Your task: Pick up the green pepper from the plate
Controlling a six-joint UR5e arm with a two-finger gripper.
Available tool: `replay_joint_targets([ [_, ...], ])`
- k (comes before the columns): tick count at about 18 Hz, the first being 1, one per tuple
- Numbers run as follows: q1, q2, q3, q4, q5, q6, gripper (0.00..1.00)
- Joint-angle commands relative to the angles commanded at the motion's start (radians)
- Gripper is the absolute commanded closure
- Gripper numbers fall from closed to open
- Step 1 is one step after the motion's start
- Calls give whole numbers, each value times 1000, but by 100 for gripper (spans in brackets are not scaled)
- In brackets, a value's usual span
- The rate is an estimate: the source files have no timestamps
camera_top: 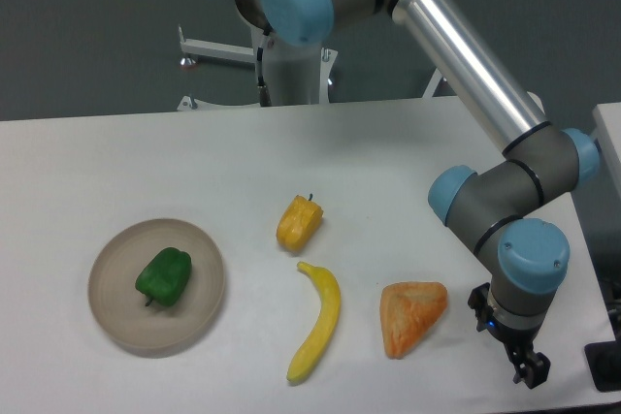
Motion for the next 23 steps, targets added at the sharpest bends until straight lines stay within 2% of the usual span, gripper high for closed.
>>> replay_joint_targets([
  [4, -5, 11, -12, 0, 3, -15, 0],
  [7, -23, 21, -15, -5, -14, -76, 0],
  [11, -58, 54, -25, -52, -18, -171, 0],
  [18, -153, 182, -178, -52, -98, -504, 0],
  [23, -202, 285, -300, -51, -149, -681, 0],
])
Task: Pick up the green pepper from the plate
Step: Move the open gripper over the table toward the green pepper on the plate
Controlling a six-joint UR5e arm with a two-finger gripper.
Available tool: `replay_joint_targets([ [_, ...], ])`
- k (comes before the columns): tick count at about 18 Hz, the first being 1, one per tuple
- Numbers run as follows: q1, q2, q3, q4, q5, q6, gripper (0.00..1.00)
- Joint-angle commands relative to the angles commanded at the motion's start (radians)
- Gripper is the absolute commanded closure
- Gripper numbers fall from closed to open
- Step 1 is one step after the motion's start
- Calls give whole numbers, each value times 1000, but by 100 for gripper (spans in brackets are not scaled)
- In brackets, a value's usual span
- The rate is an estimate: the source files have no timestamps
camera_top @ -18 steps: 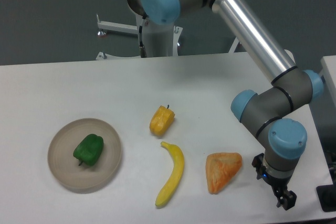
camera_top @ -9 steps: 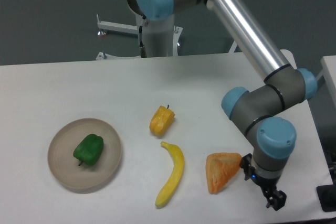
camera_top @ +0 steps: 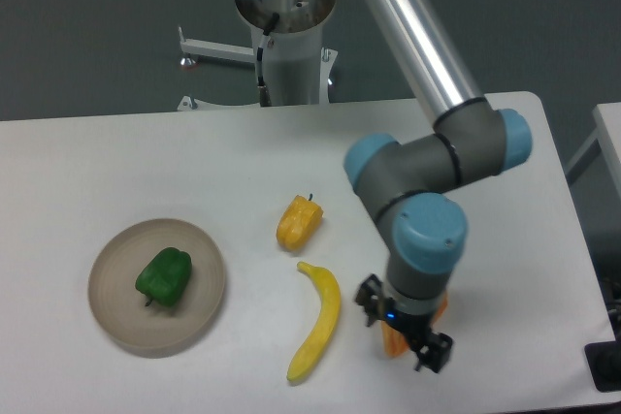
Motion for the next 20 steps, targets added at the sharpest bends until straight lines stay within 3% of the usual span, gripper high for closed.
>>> replay_joint_targets([
  [5, -43, 130, -176, 12, -40, -188, 0],
  [9, -92, 204, -313, 115, -41, -330, 0],
  [15, -173, 227, -434, 205, -46, -480, 0],
  [20, -215, 230, -476, 209, -71, -539, 0],
])
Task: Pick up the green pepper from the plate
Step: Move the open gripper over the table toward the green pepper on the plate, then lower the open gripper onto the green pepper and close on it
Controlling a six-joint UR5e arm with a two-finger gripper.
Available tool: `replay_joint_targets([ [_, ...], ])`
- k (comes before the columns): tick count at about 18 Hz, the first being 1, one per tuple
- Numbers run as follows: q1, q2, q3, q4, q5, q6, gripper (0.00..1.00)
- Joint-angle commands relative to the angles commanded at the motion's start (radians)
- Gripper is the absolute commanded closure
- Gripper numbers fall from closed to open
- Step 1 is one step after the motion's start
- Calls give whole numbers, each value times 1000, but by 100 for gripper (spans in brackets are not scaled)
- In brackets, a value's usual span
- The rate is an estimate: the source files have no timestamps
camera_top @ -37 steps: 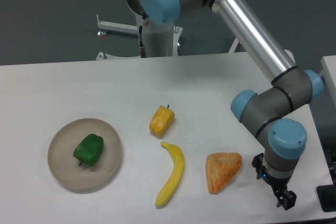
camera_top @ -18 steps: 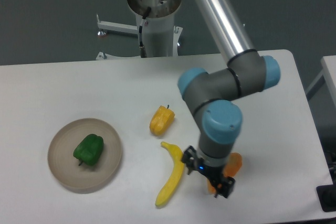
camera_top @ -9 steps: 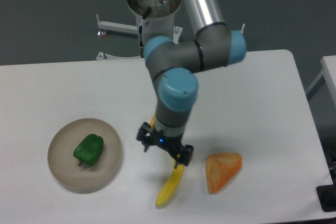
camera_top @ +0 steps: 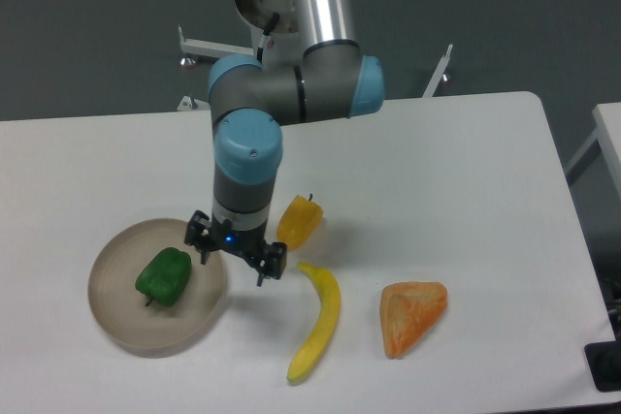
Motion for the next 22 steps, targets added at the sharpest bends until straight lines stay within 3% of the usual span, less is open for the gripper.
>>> replay_joint_targets([
  [11, -75, -8, -15, 5, 2, -12, 0],
  [16, -80, -14, -41, 57, 3, -14, 0],
  [22, -95, -25, -46, 67, 5, -15, 0],
])
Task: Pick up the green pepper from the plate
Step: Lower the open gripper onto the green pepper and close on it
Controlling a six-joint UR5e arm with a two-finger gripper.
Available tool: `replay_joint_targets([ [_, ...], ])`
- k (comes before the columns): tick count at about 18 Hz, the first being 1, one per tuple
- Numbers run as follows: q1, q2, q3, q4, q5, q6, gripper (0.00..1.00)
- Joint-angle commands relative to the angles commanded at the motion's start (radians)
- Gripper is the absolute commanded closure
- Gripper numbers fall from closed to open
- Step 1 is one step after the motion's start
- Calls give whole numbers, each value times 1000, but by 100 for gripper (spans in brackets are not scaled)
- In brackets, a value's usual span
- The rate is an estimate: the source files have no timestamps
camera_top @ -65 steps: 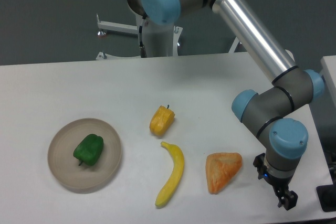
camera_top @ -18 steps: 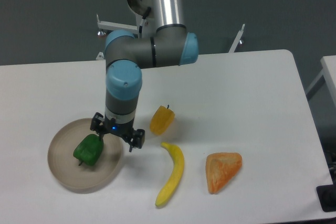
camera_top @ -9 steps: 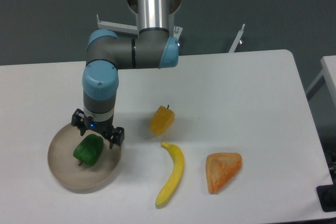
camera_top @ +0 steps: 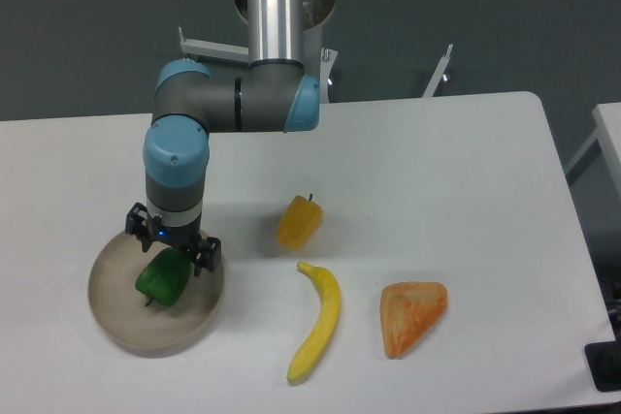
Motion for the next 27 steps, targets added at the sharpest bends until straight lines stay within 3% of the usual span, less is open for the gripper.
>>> replay_joint_targets([
  [14, -18, -38, 12, 41, 3, -14, 0],
  [16, -18, -40, 14, 41, 3, -12, 13],
  [17, -18, -40, 14, 43, 3, -11, 31],
  [19, -18, -40, 14, 41, 3, -8, 47],
  [27, -15, -25, 21, 41, 3, 0, 55],
])
